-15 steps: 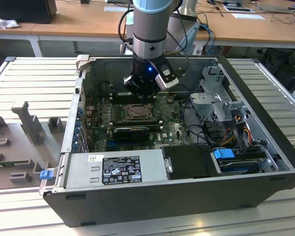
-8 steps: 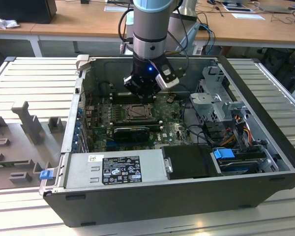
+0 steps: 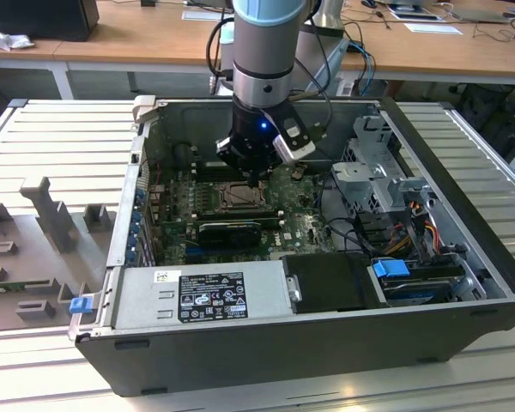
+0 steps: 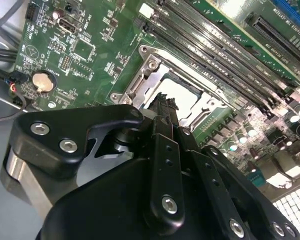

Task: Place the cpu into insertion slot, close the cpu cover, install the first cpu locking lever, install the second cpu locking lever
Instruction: 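Install the second cpu locking lever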

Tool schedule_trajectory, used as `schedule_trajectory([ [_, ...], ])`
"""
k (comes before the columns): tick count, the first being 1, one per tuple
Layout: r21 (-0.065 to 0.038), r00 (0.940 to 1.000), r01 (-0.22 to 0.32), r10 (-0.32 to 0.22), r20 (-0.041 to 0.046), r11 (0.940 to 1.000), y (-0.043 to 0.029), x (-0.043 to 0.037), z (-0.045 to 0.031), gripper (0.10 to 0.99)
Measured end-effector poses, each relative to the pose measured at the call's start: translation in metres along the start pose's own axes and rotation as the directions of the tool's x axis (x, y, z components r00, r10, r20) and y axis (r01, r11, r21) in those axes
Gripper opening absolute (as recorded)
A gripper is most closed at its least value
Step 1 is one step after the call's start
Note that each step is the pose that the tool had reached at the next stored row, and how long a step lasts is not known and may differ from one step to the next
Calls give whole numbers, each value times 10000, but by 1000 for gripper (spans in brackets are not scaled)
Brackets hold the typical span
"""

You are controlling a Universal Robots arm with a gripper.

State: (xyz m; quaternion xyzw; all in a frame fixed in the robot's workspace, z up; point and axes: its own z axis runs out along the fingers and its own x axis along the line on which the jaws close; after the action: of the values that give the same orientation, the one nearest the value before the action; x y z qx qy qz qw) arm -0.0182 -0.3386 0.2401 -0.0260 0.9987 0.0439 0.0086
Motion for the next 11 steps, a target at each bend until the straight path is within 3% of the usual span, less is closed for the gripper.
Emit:
schedule_trajectory([
  [2, -1, 10000, 3, -3, 0, 10000, -18, -1, -29, 106],
  [6, 0, 10000, 2, -2, 0, 10000, -142, 7, -40, 106],
  [9, -30, 9996, -22, 21, -265, 10000, -188, 9, -35, 106],
  [11, -55, 9996, -26, 24, -299, 10000, -234, 13, -25, 106],
])
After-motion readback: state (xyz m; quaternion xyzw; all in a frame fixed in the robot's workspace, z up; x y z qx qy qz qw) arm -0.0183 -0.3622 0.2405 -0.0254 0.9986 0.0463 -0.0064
